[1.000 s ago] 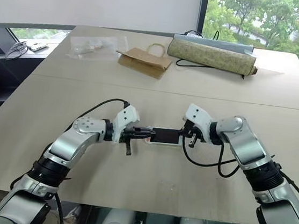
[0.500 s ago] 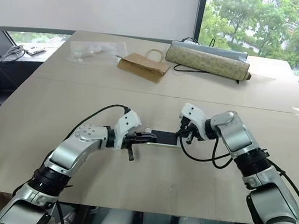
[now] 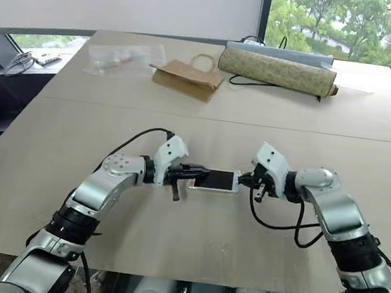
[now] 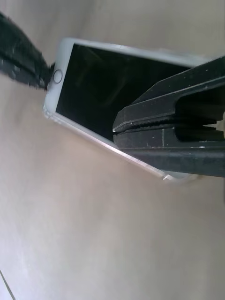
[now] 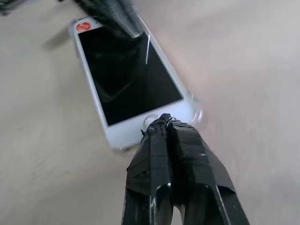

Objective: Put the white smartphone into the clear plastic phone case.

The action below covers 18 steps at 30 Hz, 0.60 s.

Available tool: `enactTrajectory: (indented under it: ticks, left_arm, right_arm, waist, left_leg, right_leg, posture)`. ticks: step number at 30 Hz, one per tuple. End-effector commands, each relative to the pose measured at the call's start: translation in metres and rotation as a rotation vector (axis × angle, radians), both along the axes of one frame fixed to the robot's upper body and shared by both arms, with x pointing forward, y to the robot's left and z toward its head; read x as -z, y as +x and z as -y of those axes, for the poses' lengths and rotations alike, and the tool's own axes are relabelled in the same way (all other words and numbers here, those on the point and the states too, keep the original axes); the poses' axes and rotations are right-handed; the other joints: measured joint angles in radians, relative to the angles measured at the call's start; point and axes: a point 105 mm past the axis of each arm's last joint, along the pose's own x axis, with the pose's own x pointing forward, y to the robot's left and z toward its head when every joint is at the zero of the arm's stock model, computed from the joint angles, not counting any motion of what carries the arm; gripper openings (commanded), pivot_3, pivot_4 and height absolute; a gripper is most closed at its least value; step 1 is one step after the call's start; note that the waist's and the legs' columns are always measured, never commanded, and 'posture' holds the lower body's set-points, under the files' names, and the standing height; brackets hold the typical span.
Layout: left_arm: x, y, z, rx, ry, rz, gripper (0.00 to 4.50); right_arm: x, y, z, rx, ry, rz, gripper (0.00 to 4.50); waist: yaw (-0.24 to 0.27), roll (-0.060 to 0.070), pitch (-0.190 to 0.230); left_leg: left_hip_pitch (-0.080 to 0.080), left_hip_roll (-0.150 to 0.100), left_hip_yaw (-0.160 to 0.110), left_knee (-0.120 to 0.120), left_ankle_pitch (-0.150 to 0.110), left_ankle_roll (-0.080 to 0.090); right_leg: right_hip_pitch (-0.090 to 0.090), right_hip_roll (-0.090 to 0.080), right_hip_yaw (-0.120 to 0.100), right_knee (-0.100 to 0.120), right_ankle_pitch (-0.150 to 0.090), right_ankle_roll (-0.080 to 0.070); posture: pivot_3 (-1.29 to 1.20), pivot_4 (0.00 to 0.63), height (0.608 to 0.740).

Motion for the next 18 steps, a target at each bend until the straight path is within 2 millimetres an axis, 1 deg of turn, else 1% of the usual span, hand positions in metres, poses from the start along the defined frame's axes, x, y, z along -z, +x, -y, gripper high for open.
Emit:
enactTrajectory:
  ticks: [1, 6, 9, 11, 16, 18]
  left_arm:
    - [0.028, -0.002, -0.010, -0.026, 0.058, -0.089, 0.03]
    - [0.025, 0.002, -0.010, -0.018, 0.061, -0.078, 0.03]
    - [0.025, 0.003, -0.010, -0.016, 0.064, -0.074, 0.03]
    - [0.025, 0.003, -0.011, -0.014, 0.065, -0.073, 0.03]
    - [0.025, 0.003, -0.009, -0.011, 0.063, -0.071, 0.03]
    - [0.025, 0.002, -0.009, -0.009, 0.063, -0.070, 0.03]
  right_arm:
    - [-0.009, -0.014, -0.008, -0.025, 0.019, 0.031, 0.00]
    - [0.001, -0.015, -0.012, 0.000, -0.002, 0.031, 0.00]
    - [-0.002, -0.016, -0.017, -0.014, 0.021, 0.028, 0.00]
    - [0.000, -0.018, -0.019, -0.029, 0.006, 0.025, 0.00]
    - [0.017, -0.024, -0.016, -0.089, -0.095, 0.010, 0.00]
    - [0.023, -0.023, -0.014, -0.099, -0.131, 0.002, 0.00]
  waist:
    - [0.000, -0.001, 0.002]
    - [-0.001, -0.005, 0.008]
    - [-0.001, -0.006, 0.009]
    - [-0.001, -0.005, 0.009]
    - [-0.001, -0.005, 0.009]
    - [-0.001, -0.005, 0.009]
  left_leg:
    - [0.000, 0.000, 0.000, -0.001, 0.000, 0.000]
    - [0.000, 0.000, 0.000, -0.001, 0.000, 0.000]
    - [0.002, 0.000, -0.001, 0.000, 0.000, 0.000]
    - [0.002, 0.001, -0.001, 0.000, 0.000, 0.000]
    - [0.002, 0.001, -0.001, 0.000, 0.000, 0.000]
    - [0.002, 0.001, -0.001, 0.000, 0.000, 0.000]
  right_leg:
    - [0.000, 0.000, 0.000, -0.001, 0.000, 0.000]
    - [0.000, 0.000, -0.001, -0.002, -0.002, 0.003]
    - [0.001, -0.001, -0.001, -0.002, -0.001, 0.002]
    - [0.002, 0.000, -0.001, -0.002, -0.001, 0.002]
    - [0.002, 0.001, -0.001, -0.002, -0.002, 0.002]
    - [0.002, 0.000, -0.001, -0.002, -0.002, 0.002]
  posture:
    - [0.00, 0.150, 0.740]
    - [0.00, 0.150, 0.740]
    - [0.00, 0.150, 0.740]
    - [0.00, 0.150, 0.740]
    - [0.00, 0.150, 0.740]
    - [0.00, 0.150, 0.740]
